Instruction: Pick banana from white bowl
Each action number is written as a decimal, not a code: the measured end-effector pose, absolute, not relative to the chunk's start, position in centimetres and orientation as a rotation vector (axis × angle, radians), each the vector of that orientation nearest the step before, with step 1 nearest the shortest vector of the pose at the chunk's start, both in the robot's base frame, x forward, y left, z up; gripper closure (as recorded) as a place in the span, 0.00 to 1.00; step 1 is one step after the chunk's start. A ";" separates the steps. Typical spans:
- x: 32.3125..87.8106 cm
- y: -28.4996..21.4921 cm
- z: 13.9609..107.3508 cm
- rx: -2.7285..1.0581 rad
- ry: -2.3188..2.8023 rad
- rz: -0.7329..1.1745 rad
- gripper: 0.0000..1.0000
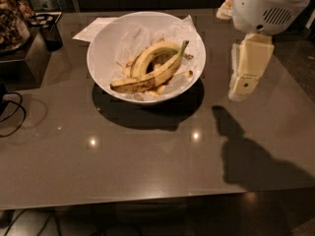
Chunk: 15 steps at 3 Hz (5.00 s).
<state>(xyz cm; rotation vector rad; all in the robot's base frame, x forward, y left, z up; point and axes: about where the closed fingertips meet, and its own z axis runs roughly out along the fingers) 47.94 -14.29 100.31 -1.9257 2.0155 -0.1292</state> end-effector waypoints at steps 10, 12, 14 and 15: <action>57.6 -3.4 92.1 -2.249 1.909 0.054 0.49; 58.5 -3.5 90.1 -2.283 1.936 0.041 0.51; 59.2 -3.8 88.9 -2.302 1.950 0.036 0.50; 59.1 -3.9 88.3 -2.308 1.949 0.046 0.68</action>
Offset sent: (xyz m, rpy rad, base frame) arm 0.0591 0.0620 -0.0162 0.0093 0.0949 0.1575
